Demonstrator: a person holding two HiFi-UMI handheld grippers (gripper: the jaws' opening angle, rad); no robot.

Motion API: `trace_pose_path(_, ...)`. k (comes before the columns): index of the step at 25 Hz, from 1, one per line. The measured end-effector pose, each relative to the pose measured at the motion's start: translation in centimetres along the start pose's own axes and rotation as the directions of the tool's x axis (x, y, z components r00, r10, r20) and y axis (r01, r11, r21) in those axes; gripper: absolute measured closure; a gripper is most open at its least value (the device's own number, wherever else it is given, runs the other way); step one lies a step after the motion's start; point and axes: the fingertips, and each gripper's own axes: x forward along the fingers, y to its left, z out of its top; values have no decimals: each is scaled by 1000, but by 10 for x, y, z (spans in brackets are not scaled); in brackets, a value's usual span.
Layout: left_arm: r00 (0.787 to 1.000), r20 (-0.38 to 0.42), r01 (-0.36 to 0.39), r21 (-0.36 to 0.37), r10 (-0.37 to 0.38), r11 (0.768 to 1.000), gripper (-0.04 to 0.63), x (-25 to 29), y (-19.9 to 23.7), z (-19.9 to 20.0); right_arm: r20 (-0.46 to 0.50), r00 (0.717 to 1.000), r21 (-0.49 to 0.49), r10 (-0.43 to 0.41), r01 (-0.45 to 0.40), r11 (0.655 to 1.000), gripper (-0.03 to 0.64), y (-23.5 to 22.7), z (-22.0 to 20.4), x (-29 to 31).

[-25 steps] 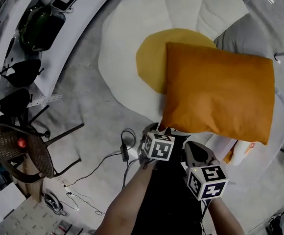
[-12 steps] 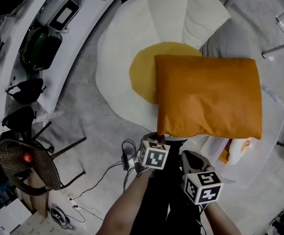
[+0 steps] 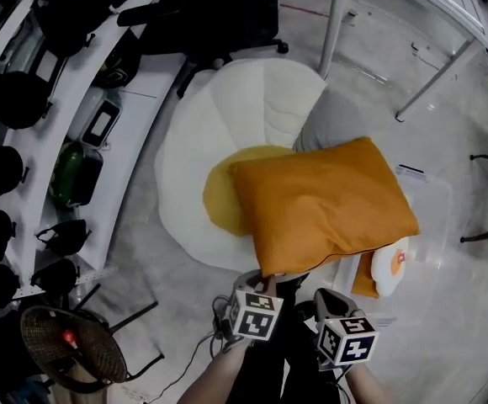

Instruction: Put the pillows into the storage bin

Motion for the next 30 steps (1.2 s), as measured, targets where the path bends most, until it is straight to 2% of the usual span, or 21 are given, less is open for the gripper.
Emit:
trace_pose_path(5, 996, 77, 28, 145, -39, 989, 560, -47, -46, 57, 80, 996, 90, -47, 40, 995, 607, -17, 18, -52)
trace_pose_path(8, 989, 121, 56, 241, -87, 969, 560, -73, -83, 91, 126, 989, 138, -79, 62, 988, 607, -30, 26, -81)
trace_pose_path(13, 965, 180, 106, 395, -190, 913, 561, -100, -151, 153, 201, 968, 222, -149, 103, 970, 607, -55, 31, -127)
trace_pose_path(19, 925, 233, 139, 526, -299, 839, 560, -128, -232, 229, 271, 933, 317, -238, 147, 937, 607, -89, 32, -183)
trace_pose_path(22, 904, 246, 150, 581, -349, 800, 560, -145, -273, 257, 304, 905, 361, -297, 179, 915, 607, -106, 31, -215)
trace_pose_path(25, 872, 270, 164, 624, -407, 764, 560, -161, -311, 279, 337, 872, 408, -355, 205, 890, 607, -120, 28, -247)
trace_pose_path(28, 857, 260, 186, 648, -444, 739, 560, -173, -345, 293, 361, 836, 462, -414, 225, 858, 607, -136, 20, -275)
trace_pose_path(30, 845, 245, 204, 674, -475, 710, 560, -179, -370, 299, 368, 815, 504, -448, 230, 832, 607, -146, 10, -292)
